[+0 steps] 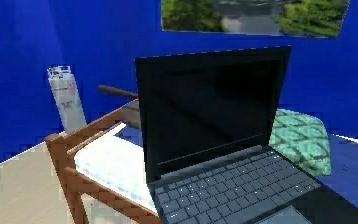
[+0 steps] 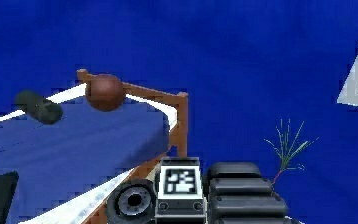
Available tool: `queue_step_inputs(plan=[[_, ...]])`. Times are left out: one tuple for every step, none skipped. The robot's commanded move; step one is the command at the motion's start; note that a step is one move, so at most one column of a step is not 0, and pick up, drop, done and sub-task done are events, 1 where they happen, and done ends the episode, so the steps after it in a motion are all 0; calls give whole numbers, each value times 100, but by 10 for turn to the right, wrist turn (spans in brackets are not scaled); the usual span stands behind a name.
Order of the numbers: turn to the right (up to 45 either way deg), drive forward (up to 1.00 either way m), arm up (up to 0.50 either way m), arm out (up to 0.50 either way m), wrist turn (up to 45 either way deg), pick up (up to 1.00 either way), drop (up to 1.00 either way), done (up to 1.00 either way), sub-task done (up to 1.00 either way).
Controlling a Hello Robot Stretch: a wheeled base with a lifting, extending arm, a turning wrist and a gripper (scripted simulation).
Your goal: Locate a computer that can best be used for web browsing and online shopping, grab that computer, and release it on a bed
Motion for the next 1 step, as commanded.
queue_step_inputs(plan=[[450,0,0,0,0,0,0,0,0]])
